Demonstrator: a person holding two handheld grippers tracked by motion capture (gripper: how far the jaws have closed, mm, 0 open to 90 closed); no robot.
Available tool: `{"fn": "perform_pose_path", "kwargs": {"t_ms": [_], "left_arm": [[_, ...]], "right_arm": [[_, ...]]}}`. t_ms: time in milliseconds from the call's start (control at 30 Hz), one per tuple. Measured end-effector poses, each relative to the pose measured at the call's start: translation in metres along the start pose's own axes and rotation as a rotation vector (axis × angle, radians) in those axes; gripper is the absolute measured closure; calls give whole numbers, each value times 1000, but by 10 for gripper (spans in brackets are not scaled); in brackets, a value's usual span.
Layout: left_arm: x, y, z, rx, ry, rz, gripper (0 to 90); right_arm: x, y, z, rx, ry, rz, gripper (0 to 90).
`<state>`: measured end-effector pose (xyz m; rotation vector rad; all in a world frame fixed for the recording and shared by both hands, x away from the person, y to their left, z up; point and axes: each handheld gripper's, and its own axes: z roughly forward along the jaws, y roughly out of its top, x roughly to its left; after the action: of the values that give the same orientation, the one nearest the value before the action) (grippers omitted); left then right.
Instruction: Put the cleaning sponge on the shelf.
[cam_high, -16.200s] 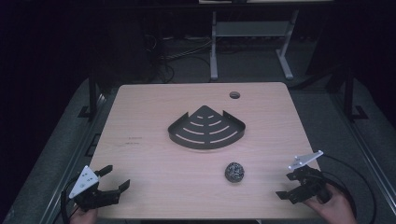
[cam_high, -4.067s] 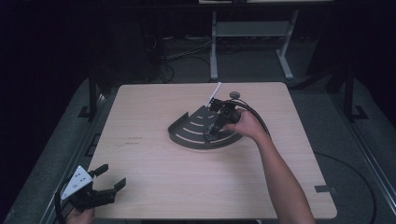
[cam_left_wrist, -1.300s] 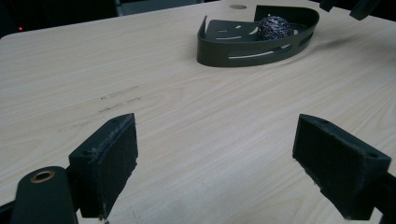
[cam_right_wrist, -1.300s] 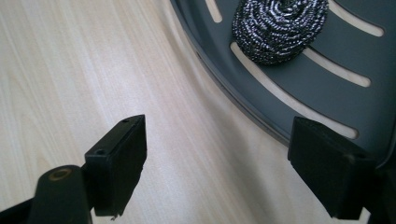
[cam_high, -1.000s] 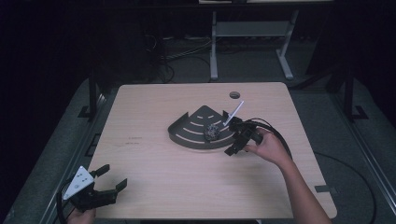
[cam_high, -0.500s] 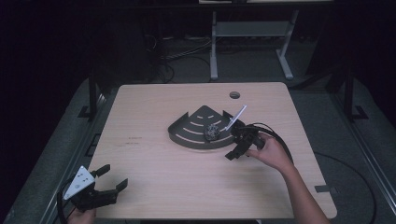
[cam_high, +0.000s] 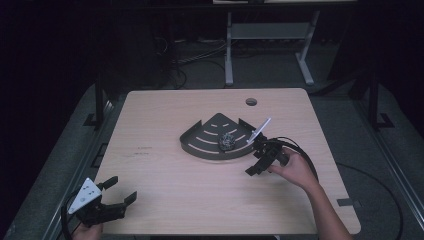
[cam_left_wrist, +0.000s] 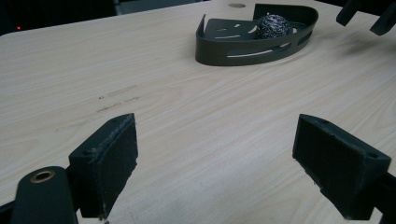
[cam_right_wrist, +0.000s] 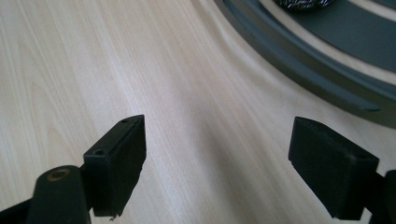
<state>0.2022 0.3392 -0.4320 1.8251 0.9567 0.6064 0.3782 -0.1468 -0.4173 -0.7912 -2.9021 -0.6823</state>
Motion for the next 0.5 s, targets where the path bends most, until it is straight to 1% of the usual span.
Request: {"fn": "perform_pose_path", "kwargs": {"t_ms": [200,433,500], "left_arm": [[0,0,0,1,-2,2,133],[0,0,0,1,0,0,133],[0,0,0,2,1,-2,133]], "right_arm": [[3,-4,-2,-18,-2,-3,189],[5,-11,-2,-26,0,4,189],[6,-12,-2,-19,1,4,188]]}}
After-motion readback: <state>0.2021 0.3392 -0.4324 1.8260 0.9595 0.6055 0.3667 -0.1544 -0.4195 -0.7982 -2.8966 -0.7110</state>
